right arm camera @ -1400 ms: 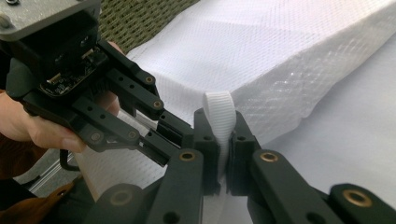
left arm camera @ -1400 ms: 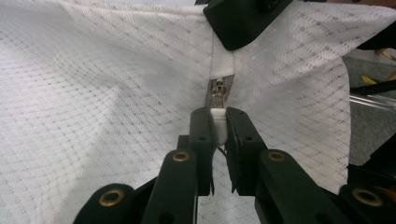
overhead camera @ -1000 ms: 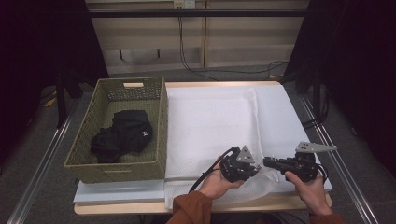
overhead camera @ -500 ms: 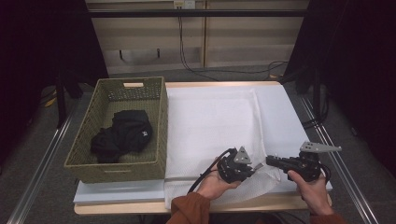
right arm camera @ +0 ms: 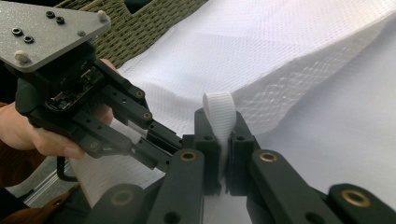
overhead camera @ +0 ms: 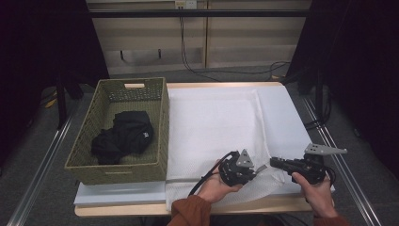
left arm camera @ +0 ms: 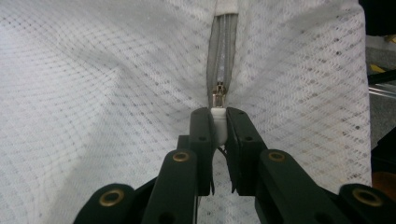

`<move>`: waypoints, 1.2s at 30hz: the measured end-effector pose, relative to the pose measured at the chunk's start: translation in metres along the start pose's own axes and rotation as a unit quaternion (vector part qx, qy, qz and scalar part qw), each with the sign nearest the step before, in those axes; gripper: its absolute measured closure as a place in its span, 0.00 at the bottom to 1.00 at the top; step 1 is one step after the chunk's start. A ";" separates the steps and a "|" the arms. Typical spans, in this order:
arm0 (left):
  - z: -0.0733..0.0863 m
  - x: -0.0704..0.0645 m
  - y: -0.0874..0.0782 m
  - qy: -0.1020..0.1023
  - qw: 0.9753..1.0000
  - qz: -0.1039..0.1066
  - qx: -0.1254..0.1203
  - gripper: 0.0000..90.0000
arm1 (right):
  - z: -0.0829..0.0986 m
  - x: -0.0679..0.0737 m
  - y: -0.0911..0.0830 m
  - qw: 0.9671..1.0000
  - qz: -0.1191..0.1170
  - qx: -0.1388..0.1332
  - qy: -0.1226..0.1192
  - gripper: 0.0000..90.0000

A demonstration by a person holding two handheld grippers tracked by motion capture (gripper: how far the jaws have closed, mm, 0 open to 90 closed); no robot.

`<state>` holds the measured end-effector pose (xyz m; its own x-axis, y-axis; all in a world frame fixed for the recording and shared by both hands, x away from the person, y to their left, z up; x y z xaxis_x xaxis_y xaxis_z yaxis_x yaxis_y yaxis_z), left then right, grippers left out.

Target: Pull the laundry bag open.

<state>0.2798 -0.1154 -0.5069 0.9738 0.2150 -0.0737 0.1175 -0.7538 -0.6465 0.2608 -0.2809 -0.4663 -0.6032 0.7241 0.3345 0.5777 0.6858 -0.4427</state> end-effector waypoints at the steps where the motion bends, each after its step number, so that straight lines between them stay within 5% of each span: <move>1: 0.000 0.000 0.000 -0.003 1.000 -0.002 -0.002 0.91 | 0.000 0.000 0.000 1.000 0.000 0.000 0.001 0.96; 14: 0.005 0.001 -0.007 0.004 1.000 -0.005 0.007 0.91 | 0.001 -0.003 -0.006 1.000 0.006 -0.005 0.004 0.96; 19: 0.005 0.000 -0.007 -0.008 1.000 -0.003 -0.007 0.91 | 0.001 -0.004 -0.006 1.000 0.009 -0.004 0.004 0.96; 20: 0.007 0.002 -0.009 0.007 1.000 -0.005 0.012 0.91 | 0.001 -0.003 -0.007 1.000 0.008 -0.004 0.002 0.96; 22: 0.009 0.001 -0.008 -0.008 1.000 -0.005 0.002 0.91 | 0.001 -0.004 -0.007 1.000 0.013 -0.006 -0.001 0.96; 30: 0.016 0.006 -0.014 -0.001 1.000 -0.007 0.015 0.91 | 0.000 -0.005 -0.008 1.000 0.013 -0.010 0.003 0.96; 36: 0.018 0.005 -0.016 -0.017 1.000 -0.009 -0.001 0.91 | 0.001 -0.006 -0.010 1.000 0.014 -0.012 0.005 0.96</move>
<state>0.2796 -0.0908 -0.5105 0.9643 0.2502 -0.0873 0.1361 -0.7501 -0.6472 0.2584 -0.2924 -0.4643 -0.5810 0.7434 0.3313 0.6071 0.6670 -0.4319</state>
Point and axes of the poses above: each handheld gripper's, and its own axes: y roughly forward along the jaws, z roughly out of its underside, x roughly to its left, the point moved 6 cm from there along y, roughly forward along the jaws, and after that the axes turned 1 degree about -y, right-handed, at the moved point
